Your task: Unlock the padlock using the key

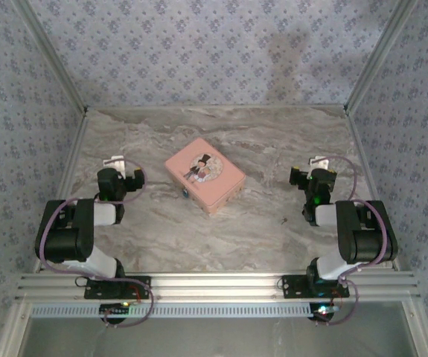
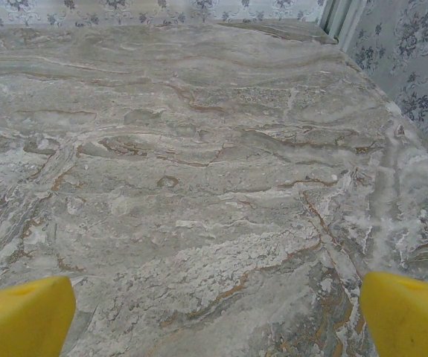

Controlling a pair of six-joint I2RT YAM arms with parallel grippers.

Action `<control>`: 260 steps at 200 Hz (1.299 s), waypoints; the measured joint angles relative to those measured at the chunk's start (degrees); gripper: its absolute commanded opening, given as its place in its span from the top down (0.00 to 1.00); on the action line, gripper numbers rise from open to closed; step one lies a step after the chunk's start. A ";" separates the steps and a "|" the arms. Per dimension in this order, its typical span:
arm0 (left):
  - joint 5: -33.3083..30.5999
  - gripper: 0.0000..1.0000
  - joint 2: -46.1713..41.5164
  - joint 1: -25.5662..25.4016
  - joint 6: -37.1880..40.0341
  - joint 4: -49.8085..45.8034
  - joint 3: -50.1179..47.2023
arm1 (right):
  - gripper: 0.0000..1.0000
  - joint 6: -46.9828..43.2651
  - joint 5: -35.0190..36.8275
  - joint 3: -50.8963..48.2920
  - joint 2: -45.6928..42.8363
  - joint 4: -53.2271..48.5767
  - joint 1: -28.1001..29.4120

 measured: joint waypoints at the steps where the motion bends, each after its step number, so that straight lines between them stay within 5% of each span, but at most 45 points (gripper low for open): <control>1: 0.00 0.02 0.00 0.00 0.00 0.00 0.00 | 0.00 0.00 0.02 0.00 0.00 0.00 0.00; 35: -0.46 0.02 -1.81 0.00 -0.04 -10.51 4.74 | 0.00 -0.04 1.64 1.51 -4.07 -7.54 1.42; 78: 0.87 0.02 -9.42 0.20 -3.56 -22.99 14.75 | 0.00 6.05 0.52 6.43 -19.30 -21.38 1.84; 131: 19.61 0.03 -0.98 2.19 -14.32 -41.24 35.65 | 0.06 26.77 -14.80 11.82 -28.30 -39.74 -1.77; 198: 36.76 0.15 17.11 -6.78 -14.19 -58.55 51.19 | 0.15 35.58 -29.75 12.46 -26.95 -50.42 13.40; 260: 41.97 0.19 19.67 -11.72 -12.39 -64.72 52.87 | 0.20 43.47 -34.18 11.96 -16.28 -44.83 23.87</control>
